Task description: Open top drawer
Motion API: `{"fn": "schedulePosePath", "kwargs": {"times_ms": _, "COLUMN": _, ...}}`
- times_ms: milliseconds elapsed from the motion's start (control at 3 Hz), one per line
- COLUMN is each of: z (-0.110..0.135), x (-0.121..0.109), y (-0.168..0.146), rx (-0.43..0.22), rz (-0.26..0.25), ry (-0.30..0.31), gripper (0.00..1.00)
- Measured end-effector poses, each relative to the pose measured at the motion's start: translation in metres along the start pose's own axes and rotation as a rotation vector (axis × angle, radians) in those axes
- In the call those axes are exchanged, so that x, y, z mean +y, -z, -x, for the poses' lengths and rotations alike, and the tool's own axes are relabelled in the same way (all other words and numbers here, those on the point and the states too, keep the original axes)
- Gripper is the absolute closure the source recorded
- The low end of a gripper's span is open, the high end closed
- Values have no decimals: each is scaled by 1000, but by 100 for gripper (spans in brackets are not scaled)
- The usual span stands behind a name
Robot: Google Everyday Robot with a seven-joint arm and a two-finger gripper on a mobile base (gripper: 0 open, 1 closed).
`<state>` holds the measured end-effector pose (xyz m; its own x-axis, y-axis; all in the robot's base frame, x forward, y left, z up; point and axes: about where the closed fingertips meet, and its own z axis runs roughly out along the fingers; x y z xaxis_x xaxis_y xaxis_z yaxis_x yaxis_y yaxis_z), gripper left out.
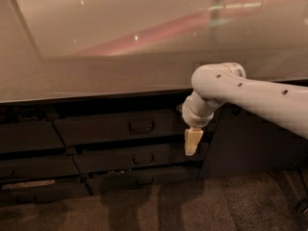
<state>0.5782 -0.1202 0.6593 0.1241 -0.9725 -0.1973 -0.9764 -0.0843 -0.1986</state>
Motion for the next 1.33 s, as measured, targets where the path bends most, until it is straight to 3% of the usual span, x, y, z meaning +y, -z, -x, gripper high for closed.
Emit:
{"fn": "schedulePosePath", "kwargs": {"times_ms": 333, "z": 0, "x": 0, "y": 0, "rx": 0, "rz": 0, "ry": 0, "gripper": 0}}
{"fn": "schedulePosePath", "kwargs": {"times_ms": 1000, "z": -16, "x": -7, "y": -27, "rx": -4, "rz": 71, "ry": -35, "gripper": 0}}
{"fn": "schedulePosePath", "kwargs": {"times_ms": 1333, "z": -16, "x": -7, "y": -27, "rx": -4, "rz": 71, "ry": -35, "gripper": 0}}
